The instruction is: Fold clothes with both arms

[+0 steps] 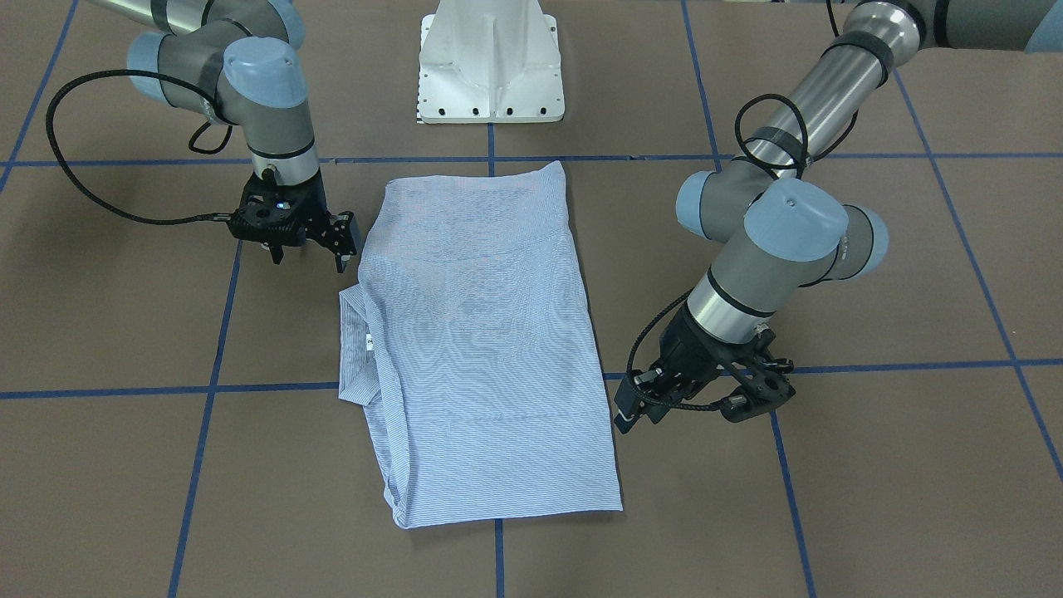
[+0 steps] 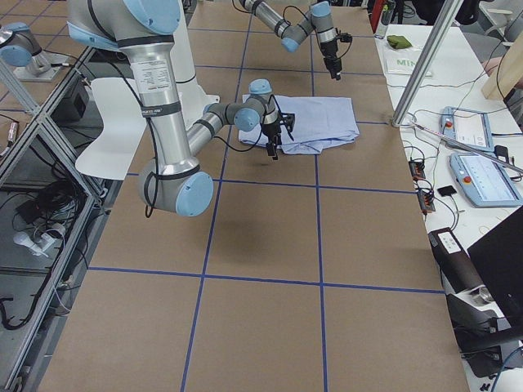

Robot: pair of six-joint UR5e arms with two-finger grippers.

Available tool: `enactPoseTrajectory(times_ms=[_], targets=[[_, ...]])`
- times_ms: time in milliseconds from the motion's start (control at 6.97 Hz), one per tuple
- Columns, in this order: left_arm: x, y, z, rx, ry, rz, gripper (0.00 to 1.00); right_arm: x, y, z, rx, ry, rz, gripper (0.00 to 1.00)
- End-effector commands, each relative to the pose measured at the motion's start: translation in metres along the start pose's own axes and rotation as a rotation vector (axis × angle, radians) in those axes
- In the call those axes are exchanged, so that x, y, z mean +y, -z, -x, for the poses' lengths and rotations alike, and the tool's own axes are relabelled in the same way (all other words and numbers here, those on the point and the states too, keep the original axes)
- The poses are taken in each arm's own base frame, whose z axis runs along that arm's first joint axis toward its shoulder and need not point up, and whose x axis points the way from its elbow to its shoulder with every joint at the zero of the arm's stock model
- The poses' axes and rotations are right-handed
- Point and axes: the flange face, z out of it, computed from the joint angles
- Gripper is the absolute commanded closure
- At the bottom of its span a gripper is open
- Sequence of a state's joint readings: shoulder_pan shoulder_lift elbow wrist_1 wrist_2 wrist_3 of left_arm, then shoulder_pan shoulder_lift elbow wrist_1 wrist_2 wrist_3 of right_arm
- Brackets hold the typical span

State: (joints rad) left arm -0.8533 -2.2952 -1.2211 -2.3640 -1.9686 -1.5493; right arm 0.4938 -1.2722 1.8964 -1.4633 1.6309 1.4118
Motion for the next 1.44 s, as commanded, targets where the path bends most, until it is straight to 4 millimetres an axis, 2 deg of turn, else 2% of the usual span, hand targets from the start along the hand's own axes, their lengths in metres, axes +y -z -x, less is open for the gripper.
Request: enactPoseTrajectory(times_ms=[0, 144, 287, 431, 574, 718, 861, 1005, 1148, 1292], targets=[[0.0, 0.003, 0.002, 0.0, 0.001, 0.0, 0.42, 0.02, 0.021, 0.023, -0.058, -0.086, 0.012, 0.0], [0.006, 0.018, 0.009, 0.02, -0.007, 0.004, 0.42, 0.03, 0.025, 0.028, -0.07, -0.1, 0.011, 0.0], [0.005, 0.032, 0.026, 0.022, -0.003, 0.03, 0.42, 0.042, 0.013, 0.032, -0.054, -0.077, 0.026, 0.0], [0.002, 0.039, 0.028, 0.029, -0.002, 0.032, 0.42, 0.033, 0.001, 0.043, -0.036, -0.008, -0.028, 0.0], [0.004, 0.041, 0.034, 0.025, 0.0, 0.034, 0.41, 0.021, -0.018, 0.054, 0.0, 0.098, -0.06, 0.0], [0.003, 0.042, 0.035, 0.027, -0.001, 0.032, 0.42, 0.003, -0.027, 0.05, 0.023, 0.141, -0.076, 0.0], [0.002, 0.043, 0.038, 0.024, 0.001, 0.032, 0.42, -0.022, -0.029, 0.041, 0.046, 0.182, -0.099, 0.0], [0.004, 0.046, 0.037, 0.03, -0.001, 0.032, 0.41, -0.037, -0.051, 0.039, 0.087, 0.187, -0.099, 0.0], [0.005, 0.048, 0.04, 0.027, 0.0, 0.034, 0.42, -0.068, -0.048, 0.036, 0.099, 0.194, -0.116, 0.0], [0.007, 0.052, 0.036, 0.018, 0.005, 0.034, 0.42, -0.092, -0.056, 0.018, 0.134, 0.208, -0.124, 0.0]])
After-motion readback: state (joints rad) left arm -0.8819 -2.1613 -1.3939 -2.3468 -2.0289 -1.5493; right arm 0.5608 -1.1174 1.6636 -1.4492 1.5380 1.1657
